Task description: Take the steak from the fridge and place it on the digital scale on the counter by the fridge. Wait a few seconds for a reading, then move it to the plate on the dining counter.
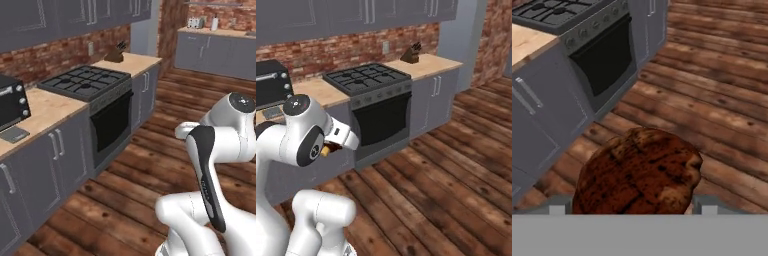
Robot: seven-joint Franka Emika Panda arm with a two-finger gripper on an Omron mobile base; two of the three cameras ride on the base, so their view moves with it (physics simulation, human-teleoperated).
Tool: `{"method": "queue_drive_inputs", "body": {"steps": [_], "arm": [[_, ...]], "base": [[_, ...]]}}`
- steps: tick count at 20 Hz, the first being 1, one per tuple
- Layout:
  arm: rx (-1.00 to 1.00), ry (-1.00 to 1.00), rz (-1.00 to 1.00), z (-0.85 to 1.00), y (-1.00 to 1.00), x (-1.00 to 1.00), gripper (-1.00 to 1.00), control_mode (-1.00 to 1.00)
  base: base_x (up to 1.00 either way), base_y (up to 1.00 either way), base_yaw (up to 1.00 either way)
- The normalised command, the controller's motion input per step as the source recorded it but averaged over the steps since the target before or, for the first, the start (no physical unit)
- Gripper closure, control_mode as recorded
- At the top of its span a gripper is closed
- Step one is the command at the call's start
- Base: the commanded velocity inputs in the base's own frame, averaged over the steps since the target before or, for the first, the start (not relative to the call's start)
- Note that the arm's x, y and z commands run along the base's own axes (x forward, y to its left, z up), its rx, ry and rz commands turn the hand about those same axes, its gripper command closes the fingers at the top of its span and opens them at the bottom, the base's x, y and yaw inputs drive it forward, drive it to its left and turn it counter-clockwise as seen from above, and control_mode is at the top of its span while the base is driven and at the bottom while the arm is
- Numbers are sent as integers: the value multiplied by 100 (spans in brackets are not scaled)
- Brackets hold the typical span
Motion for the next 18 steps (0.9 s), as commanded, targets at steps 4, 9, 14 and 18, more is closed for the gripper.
{"method": "queue_drive_inputs", "body": {"steps": [4, 9, 14, 18], "arm": [[0, 0, 0, 0, 0, 0, 100, 100], [0, 0, 0, 0, 0, 0, 100, 100], [0, 0, 0, 0, 0, 0, 100, 100], [0, 0, 0, 0, 0, 0, 100, 100]], "base": [[100, 26, 9], [100, 53, 29], [74, 54, 51], [53, 19, 68]]}}
